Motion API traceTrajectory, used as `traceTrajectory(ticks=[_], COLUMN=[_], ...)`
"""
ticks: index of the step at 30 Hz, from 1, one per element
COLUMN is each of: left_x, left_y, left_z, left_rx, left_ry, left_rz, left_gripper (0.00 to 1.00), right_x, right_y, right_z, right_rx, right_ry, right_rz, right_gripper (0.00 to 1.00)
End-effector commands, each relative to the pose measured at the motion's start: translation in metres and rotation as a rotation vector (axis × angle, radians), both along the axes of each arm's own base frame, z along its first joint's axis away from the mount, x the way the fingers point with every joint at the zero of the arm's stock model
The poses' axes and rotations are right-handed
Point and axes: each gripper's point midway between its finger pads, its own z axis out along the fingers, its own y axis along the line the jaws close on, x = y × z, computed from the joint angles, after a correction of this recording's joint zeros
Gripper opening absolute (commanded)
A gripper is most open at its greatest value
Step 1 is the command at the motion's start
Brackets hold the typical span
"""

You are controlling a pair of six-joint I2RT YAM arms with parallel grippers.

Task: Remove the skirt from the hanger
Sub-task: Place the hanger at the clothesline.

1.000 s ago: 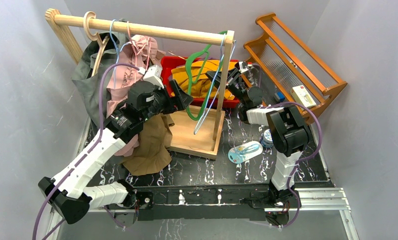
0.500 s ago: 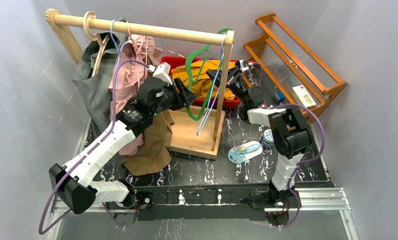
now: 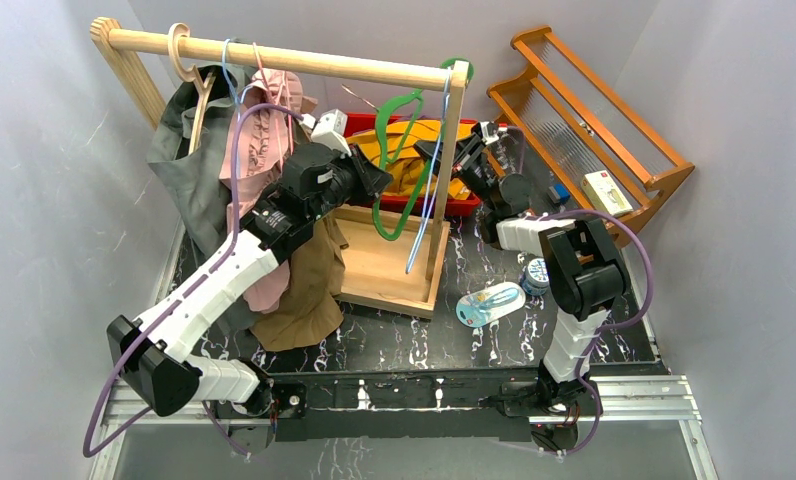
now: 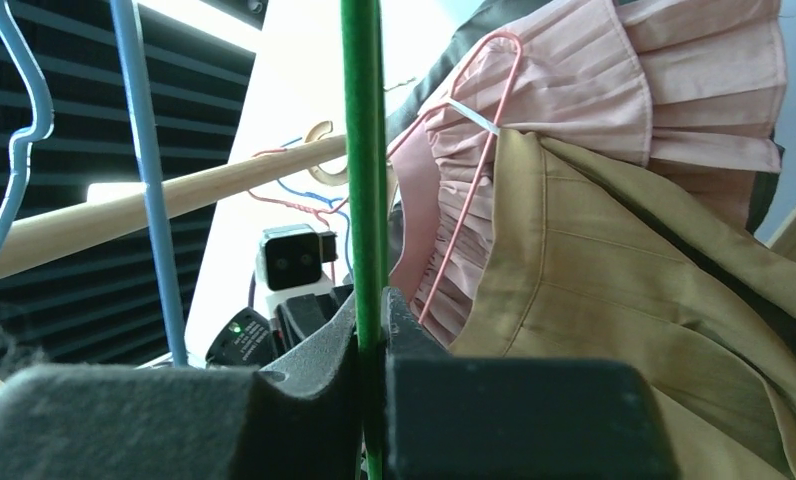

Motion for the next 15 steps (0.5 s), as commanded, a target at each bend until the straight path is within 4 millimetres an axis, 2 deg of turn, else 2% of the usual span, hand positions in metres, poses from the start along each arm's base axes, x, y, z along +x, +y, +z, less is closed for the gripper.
traceTrajectory(ticks=[1,5,9,12,13,15], left_x=[-0.004,-0.016,-0.029,-0.041,-0.043,-0.050], left_y=[0.015,0.025,0.043,0.057,0.062,0.071], left_z=[0.027,0.033,0.031,0.029,0.030,0.032], left_rx=[0.046,0.130,0.258,0.344,0.367,0.410], left_ry=[-0.087,-0.120,-0.124,-0.121,-0.122,-0.127], left_rz=[0.021,-0.017,-0.044,-0.063,-0.062,-0.065], left_gripper=[0.00,0.00,0.00,0.00,0.00,0.00], right_x=[-0.052,-0.042,-0.017,-0.005,-0.006,-0.001], right_y=[-0.018,-0.011,-0.004,-0.012,-0.018,-0.029], right_z=[0.048,0.022,-0.022,-0.047,-0.042,-0.048], right_rx=[0.102,-0.009,-0.224,-0.325,-0.337,-0.377], right_ry=[-0.262,-0.207,-0.112,-0.080,-0.092,-0.072], right_rz=[0.021,0.010,0.010,0.009,-0.003,-0.018], right_gripper=[0.14,0.38,0.54,0.63,0.66,0.71])
